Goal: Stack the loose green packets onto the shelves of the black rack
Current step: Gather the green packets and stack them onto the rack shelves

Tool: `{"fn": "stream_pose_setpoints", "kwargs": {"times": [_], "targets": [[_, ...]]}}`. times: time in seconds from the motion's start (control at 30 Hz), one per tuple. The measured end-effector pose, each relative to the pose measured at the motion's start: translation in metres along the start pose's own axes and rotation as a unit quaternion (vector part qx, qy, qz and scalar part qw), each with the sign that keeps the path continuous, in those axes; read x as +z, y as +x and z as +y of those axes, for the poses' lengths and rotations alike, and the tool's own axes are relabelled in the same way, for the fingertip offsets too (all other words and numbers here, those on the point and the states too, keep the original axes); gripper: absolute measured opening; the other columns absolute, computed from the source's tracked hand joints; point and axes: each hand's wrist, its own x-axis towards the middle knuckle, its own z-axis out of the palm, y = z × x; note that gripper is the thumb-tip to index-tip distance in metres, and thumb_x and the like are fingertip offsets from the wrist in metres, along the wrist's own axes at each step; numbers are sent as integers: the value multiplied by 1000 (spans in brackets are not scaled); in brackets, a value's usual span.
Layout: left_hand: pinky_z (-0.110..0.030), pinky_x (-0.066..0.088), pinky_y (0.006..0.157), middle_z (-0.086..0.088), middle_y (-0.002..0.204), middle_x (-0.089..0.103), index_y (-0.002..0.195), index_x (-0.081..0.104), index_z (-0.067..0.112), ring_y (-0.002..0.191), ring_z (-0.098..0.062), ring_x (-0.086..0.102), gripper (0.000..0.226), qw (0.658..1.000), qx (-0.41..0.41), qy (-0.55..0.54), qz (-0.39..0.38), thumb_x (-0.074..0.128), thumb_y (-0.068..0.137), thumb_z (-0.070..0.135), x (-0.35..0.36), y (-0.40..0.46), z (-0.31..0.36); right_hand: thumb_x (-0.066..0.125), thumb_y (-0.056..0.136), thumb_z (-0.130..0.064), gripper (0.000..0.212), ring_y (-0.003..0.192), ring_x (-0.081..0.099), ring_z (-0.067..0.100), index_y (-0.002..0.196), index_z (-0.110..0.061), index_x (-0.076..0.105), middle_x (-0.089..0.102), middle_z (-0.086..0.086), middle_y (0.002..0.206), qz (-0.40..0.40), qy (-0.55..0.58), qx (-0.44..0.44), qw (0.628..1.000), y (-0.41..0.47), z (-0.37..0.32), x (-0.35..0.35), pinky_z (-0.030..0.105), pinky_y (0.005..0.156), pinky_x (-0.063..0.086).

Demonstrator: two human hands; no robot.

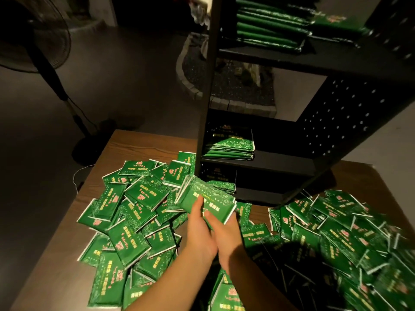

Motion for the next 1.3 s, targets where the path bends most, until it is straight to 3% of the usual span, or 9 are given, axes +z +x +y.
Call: {"fn": "stream_pose_setpoints", "kwargs": {"times": [0.17, 0.27, 0.33, 0.4, 0.6, 0.7, 0.93, 1.1, 1.3], "targets": [[-15, 47, 38, -5, 69, 71, 90, 69, 8, 52, -11, 65, 30, 998, 22, -39, -35, 59, 95, 36, 11, -24, 14, 68, 87, -4, 25, 103, 70, 23, 111, -12, 65, 74, 8, 108, 35, 1, -45, 998, 0, -19, -15, 36, 85, 55], [-8, 38, 33, 2, 56, 64, 61, 77, 19, 35, -4, 51, 47, 994, 73, -58, -55, 55, 96, 42, 12, -33, 36, 88, 63, -45, 84, 120, 60, 23, 133, -16, 52, 64, 3, 129, 46, -43, -69, 996, -5, -34, -23, 46, 97, 51], [-15, 43, 38, 3, 57, 66, 52, 76, 26, 36, -6, 52, 54, 991, 102, -42, -79, 51, 97, 42, 22, -45, 47, 87, 62, -50, 90, 125, 56, 20, 138, -21, 49, 60, -1, 134, 26, -88, -96, 991, -10, -47, -25, 49, 105, 45], [-25, 52, 53, -1, 67, 73, 57, 78, 24, 50, -13, 67, 53, 985, 131, -33, -111, 49, 99, 37, 36, -57, 52, 78, 81, -23, 52, 115, 62, 15, 128, -24, 56, 67, -5, 121, -2, -99, -131, 986, -18, -62, -23, 40, 98, 50], [-38, 56, 88, -9, 113, 73, 116, 70, 14, 96, -19, 71, 26, 981, 167, -29, -98, 55, 98, 26, 64, -75, 55, 65, 89, -3, 40, 96, 66, -1, 116, -32, 56, 71, -15, 104, -28, -88, -219, 971, -31, -89, -10, 13, 73, 51], [-33, 60, 79, -11, 113, 72, 114, 68, 13, 92, -19, 71, 22, 978, 153, -67, -126, 50, 100, 15, 73, -82, 58, 66, 90, -6, 37, 99, 66, 1, 116, -30, 58, 71, -11, 107, -15, -90, -244, 965, -38, -100, -10, 19, 78, 51], [-53, 45, 102, -19, 117, 70, 122, 65, 9, 112, -37, 63, 64, 959, 81, -209, -171, 50, 90, 63, 108, -120, 47, 67, 86, 2, 38, 97, 70, 12, 115, -21, 58, 73, -4, 104, -28, -52, -317, 947, -62, -129, -6, 27, 77, 57], [-60, 34, 111, -23, 125, 63, 129, 59, 10, 118, -43, 57, 66, 957, 47, -218, -185, 49, 90, 63, 134, -135, 45, 75, 79, -14, 43, 94, 70, 10, 115, -27, 54, 72, -9, 101, -24, -59, -369, 927, -75, -153, -5, 26, 74, 56], [-58, 38, 109, -20, 122, 66, 122, 66, 12, 115, -42, 60, 55, 956, 56, -208, -199, 47, 95, 55, 159, -144, 42, 64, 89, -3, 33, 89, 69, 5, 113, -24, 54, 69, -2, 98, 7, -74, -412, 908, -82, -173, -11, 20, 70, 55]]}}
